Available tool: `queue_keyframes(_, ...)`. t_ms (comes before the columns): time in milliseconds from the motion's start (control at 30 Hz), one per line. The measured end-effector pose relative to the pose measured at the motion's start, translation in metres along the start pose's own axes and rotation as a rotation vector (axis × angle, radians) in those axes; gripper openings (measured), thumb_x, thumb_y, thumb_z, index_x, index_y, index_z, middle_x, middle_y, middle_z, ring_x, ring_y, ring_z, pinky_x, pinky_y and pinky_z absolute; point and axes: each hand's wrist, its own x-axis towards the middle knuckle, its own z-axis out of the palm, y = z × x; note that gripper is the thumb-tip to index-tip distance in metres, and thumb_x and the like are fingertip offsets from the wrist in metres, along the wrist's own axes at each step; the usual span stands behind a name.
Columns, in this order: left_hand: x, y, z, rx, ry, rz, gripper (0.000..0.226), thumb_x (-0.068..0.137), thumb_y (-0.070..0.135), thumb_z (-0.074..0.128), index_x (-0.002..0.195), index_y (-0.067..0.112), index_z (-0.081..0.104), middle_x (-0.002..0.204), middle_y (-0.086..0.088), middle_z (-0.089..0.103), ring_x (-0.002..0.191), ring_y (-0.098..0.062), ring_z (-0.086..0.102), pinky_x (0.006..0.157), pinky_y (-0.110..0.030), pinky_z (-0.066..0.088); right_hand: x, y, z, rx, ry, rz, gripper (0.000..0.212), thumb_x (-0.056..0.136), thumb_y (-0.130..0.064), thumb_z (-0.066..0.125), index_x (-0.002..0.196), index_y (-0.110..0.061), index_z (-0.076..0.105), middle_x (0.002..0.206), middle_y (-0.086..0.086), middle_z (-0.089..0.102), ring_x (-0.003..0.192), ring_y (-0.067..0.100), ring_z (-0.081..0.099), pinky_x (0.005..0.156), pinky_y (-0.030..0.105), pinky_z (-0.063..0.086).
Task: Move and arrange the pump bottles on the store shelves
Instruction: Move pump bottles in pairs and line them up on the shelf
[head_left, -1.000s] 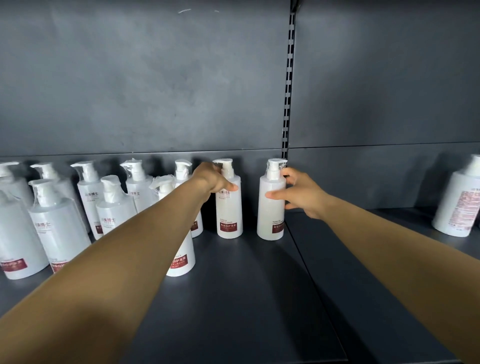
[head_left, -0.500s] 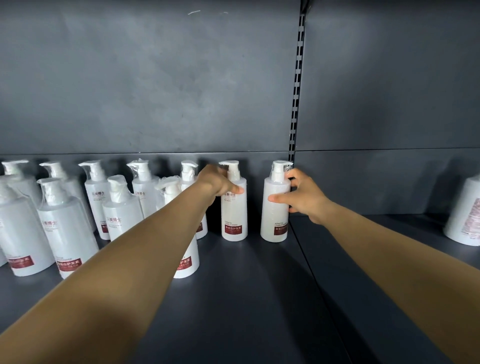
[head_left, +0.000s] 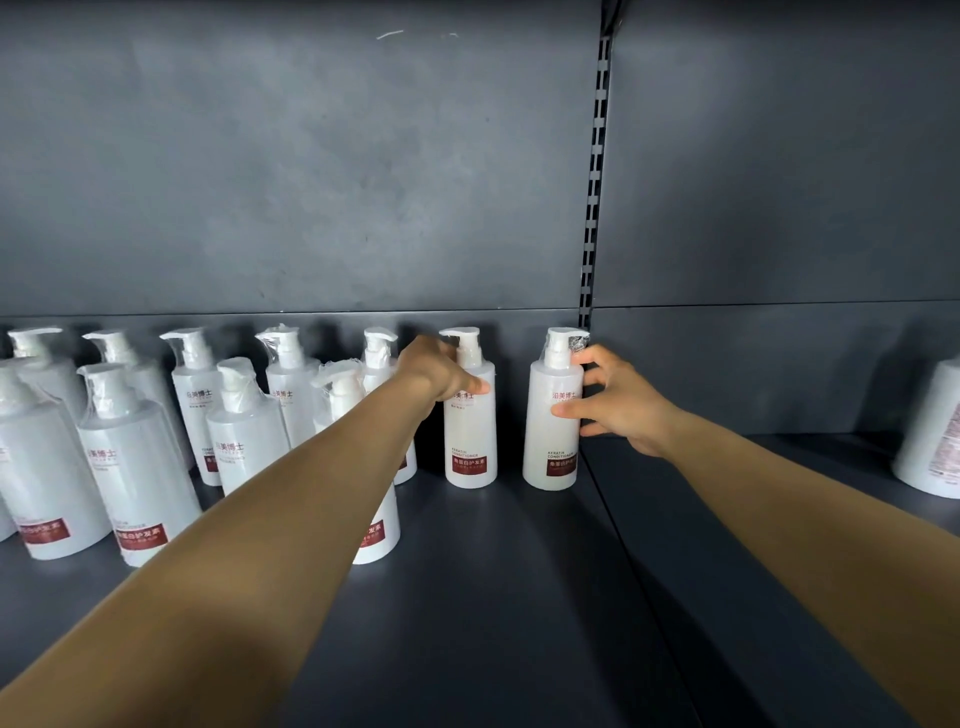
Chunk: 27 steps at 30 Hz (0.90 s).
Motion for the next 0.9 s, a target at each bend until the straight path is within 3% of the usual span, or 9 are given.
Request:
queue_keyframes(300,0.001,-0.002,0.002,0.078,0.047,-0.008,0.053,0.068,0.018,0.083,0.115,0.005,0.063,0.118,-0.008,0.066,0.108,-0.024,0.062,0.097,-0.032,0.047,-0.001,-0.001,0.006,-0.014,0.044,-0.008,0.047,0.078,-0.002,0.073,0.113,-0.020,0.047,0.100,0.000,0.055,0.099,0.024,0.061,0.080,0.045,0.057)
queue_keyframes(700,-0.004,0.002,0.002,0.096,0.027,-0.017,0.054,0.073,0.016,0.079,0.121,0.005,0.058,0.121,-0.007,0.063,0.110,-0.023,0.060,0.083,-0.022,0.039,-0.004,-0.002,0.007,-0.048,0.037,-0.008,0.050,0.081,-0.004,0.071,0.121,-0.018,0.046,0.100,-0.003,0.055,0.098,0.020,0.059,0.072,0.035,0.056)
queue_keyframes(800,-0.007,0.004,-0.001,0.176,0.017,0.010,0.052,0.075,0.019,0.078,0.121,0.005,0.059,0.121,-0.007,0.063,0.111,-0.023,0.059,0.083,-0.023,0.040,-0.004,-0.001,0.004,-0.159,0.030,-0.048,0.049,0.081,-0.011,0.072,0.122,-0.020,0.046,0.097,-0.004,0.057,0.094,0.018,0.059,0.074,0.035,0.054)
queue_keyframes(900,-0.009,0.010,-0.007,0.403,-0.044,0.080,0.053,0.079,0.030,0.073,0.125,0.008,0.057,0.128,-0.006,0.060,0.116,-0.023,0.057,0.090,-0.025,0.040,-0.002,-0.004,-0.003,-0.310,0.008,-0.090,0.053,0.081,-0.017,0.072,0.127,-0.019,0.046,0.105,0.000,0.060,0.097,0.018,0.058,0.080,0.031,0.047)
